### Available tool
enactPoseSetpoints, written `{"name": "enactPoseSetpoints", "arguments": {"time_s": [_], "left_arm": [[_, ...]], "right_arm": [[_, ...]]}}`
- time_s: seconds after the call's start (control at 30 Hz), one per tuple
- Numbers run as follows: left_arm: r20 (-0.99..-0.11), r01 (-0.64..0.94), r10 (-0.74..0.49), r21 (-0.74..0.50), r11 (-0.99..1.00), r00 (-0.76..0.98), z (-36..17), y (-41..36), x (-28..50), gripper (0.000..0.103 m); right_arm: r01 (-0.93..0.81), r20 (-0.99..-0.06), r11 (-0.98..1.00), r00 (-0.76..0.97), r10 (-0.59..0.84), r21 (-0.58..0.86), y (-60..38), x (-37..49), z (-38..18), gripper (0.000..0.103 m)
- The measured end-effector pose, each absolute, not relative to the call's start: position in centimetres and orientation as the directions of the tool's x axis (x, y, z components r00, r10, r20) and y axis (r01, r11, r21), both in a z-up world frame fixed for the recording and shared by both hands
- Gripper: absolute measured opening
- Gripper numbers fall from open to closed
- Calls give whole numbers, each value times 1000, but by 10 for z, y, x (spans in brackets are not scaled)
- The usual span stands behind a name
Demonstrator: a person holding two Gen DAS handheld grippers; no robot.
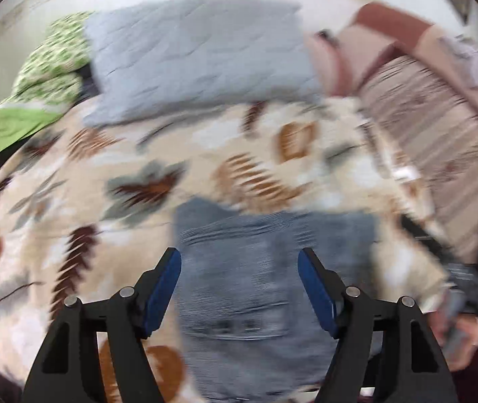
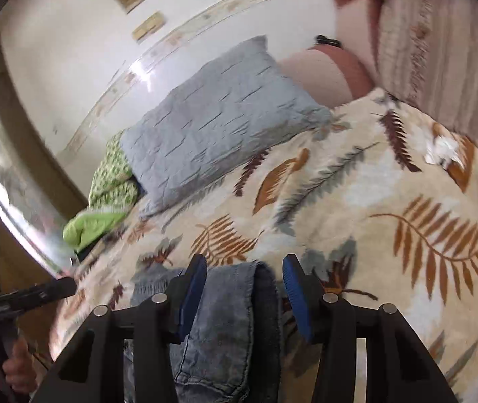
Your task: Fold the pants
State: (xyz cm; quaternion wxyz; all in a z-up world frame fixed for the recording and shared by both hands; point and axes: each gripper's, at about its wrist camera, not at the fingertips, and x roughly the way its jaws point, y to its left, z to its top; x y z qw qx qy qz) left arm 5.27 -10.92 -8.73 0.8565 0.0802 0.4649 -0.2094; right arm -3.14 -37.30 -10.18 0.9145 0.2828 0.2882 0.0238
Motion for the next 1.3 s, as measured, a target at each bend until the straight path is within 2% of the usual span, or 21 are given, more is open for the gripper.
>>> {"name": "enactPoseSetpoints", "arguments": {"time_s": [0.13,0.27,0.33,0.4,0.43,0.47,0.5,0.53,0.57,0.73,0.9,0.93,1.0,1.07,1.3], "left_arm": [[-890,410,-129,69,910,437,-134,-114,72,73],[-918,425,-89,91,901,386,-166,-126,78,73],[-924,429,-93,83,899,372,-177,-128,79,73],[-924,427,-90,84,900,372,-188,-128,82,84],[-920,415,-83,91,905,383,-191,-125,82,89],[-918,405,-77,95,910,388,-193,-123,85,97],[-920,395,-80,85,915,384,-195,-120,87,100],[-925,383,-94,59,922,369,-196,-117,91,100],[-929,371,-99,43,927,356,-195,-114,91,100],[-920,371,-84,70,926,383,-180,-109,77,99],[-888,375,-93,93,922,450,-151,-100,55,99],[-881,372,-90,102,923,465,-145,-98,51,99],[-864,368,-88,117,923,495,-135,-95,46,99],[-847,364,-87,132,922,525,-125,-92,40,99],[-808,372,-100,154,916,581,-108,-88,26,99]], "right_arm": [[50,-500,869,833,235,493,-351,-25,-98,51],[10,-495,837,811,313,547,-344,-11,-105,51],[34,-535,808,766,357,588,-345,4,-120,51],[118,-624,790,686,374,602,-347,23,-146,54],[170,-668,775,637,385,609,-350,31,-163,60],[211,-689,753,605,399,623,-354,35,-177,75],[267,-693,705,581,427,658,-360,38,-194,75],[283,-659,647,592,464,708,-367,38,-203,75],[276,-658,650,591,466,708,-367,38,-200,75],[227,-711,792,620,332,567,-346,27,-178,75],[162,-650,874,732,205,458,-339,-2,-135,75],[144,-637,882,744,202,448,-337,-9,-130,75],[98,-610,902,766,202,421,-329,-21,-118,57],[48,-604,942,778,173,332,-307,-33,-107,51],[-10,-660,953,719,217,303,-278,-54,-121,49]]}}
